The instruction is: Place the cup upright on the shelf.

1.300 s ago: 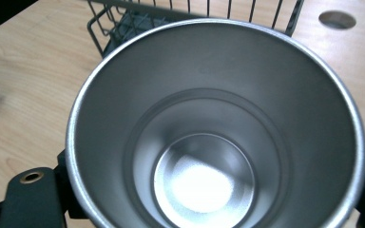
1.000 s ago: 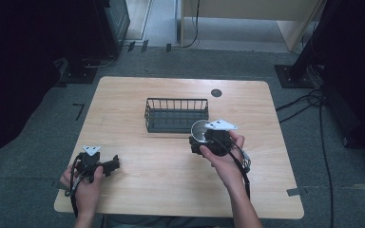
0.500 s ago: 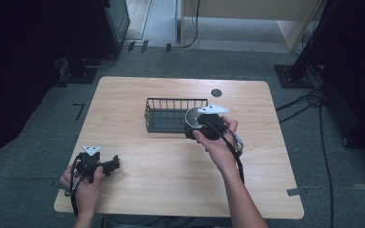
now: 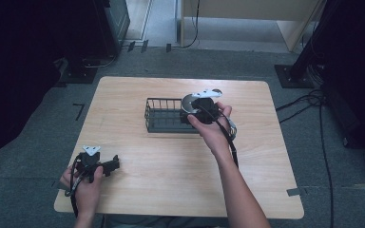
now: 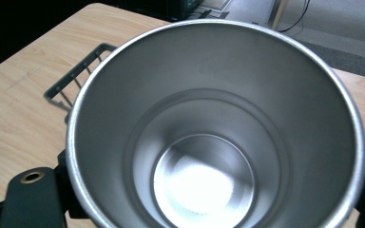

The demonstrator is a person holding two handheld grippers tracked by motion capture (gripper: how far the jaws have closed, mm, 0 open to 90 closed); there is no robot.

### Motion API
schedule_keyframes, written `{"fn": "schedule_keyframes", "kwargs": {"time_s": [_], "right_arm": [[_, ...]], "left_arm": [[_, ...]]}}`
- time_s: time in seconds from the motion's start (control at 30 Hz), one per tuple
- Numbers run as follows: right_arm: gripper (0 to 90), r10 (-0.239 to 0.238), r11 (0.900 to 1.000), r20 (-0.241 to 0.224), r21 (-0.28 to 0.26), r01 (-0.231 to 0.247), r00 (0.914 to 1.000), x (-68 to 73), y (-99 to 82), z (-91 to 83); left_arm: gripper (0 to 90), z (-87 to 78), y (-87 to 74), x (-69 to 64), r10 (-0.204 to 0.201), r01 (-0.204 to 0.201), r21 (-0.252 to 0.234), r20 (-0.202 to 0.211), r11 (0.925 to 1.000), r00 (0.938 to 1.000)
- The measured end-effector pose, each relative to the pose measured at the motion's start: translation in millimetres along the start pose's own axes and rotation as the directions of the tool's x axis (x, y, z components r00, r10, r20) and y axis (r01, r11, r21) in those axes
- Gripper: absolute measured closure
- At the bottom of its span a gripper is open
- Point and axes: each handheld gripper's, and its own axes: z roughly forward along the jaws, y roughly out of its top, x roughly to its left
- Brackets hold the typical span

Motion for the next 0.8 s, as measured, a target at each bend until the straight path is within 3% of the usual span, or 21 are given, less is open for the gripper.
{"fn": "schedule_keyframes", "kwargs": {"time_s": [0.4,0.8], "right_arm": [[17.4,0.021,0.9997,0.019,0.011,-0.021,0.9996,-6.3,17.4,31.2],[17.4,0.040,0.9979,0.049,0.049,-0.043,0.9980,-15.4,11.2,59.2]], "left_arm": [[0.0,0.0,0.0,0.1,0.001,-0.001,0.001,0.000,1.0000,1.0000],[0.0,0.0,0.0,0.1,0.002,-0.002,0.001,0.001,1.0000,1.0000]]}}
